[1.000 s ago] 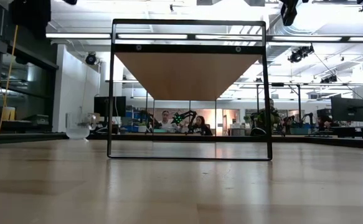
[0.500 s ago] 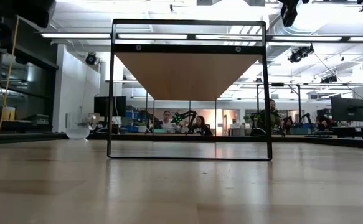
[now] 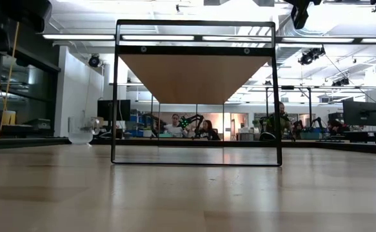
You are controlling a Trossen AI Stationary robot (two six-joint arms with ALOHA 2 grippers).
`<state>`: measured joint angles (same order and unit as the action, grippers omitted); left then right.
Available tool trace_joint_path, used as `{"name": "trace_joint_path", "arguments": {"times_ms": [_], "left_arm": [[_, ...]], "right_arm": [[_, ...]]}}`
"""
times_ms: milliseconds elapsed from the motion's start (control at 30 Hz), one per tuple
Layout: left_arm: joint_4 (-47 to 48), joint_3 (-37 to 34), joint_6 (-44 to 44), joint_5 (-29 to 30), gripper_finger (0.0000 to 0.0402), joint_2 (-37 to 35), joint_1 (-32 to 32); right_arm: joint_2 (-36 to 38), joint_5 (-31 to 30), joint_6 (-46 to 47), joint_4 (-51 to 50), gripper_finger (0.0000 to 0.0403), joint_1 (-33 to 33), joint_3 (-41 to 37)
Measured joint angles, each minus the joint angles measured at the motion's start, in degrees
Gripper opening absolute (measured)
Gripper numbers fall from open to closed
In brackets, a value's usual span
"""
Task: Stack small to large cups/mugs on shelf
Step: Put the white mug on the shelf
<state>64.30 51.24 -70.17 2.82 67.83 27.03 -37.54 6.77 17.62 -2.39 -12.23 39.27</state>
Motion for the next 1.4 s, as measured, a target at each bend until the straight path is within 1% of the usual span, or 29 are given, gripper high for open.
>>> {"name": "trace_joint_path", "arguments": {"times_ms": [400,567,767,933,1033,1100,1167,1267,1367,1400], "left_arm": [[-0.05,-0.32,1.8,0.9,0.0253,-0.07,0.0],[-0.78,-2.75,1.87,0.18,0.0253,-0.07,-0.02],[-5.08,-6.35,1.88,-0.35,0.0253,-0.07,0.0],[-6.3,-8.74,0.72,-0.27,0.0253,-0.07,0.0],[-6.3,-9.07,0.76,0.05,0.0243,-0.07,0.0],[-6.47,-9.07,0.85,0.64,0.0222,-0.07,0.0],[-6.48,-9.07,0.87,1.02,0.0189,-0.07,0.0],[-6.76,-9.07,0.89,1.81,0.012,-0.07,0.0],[-7.75,-9.05,0.94,3.42,0.0034,-0.07,0.0],[-7.72,-9.05,0.86,3.98,0.0018,-0.07,0.0]], "right_arm": [[0.0,-0.02,0.07,0.02,0.0,0.0,0.0],[0.0,-0.05,0.09,0.02,0.0,0.0,0.0],[0.02,-0.09,0.09,0.03,0.0,0.0,0.0],[0.0,-0.18,0.09,0.04,0.0,0.0,0.0],[0.0,-0.2,0.09,0.04,0.0,0.0,0.0],[0.0,-0.2,0.09,0.04,0.0,0.0,0.0],[0.0,-0.21,0.09,0.04,0.0,0.0,0.0],[0.02,-0.22,0.36,0.04,0.0,0.0,0.0],[0.0,-0.22,0.37,0.06,0.0,0.0,0.0],[0.0,-0.22,0.45,0.05,0.0,0.0,0.0]]}}
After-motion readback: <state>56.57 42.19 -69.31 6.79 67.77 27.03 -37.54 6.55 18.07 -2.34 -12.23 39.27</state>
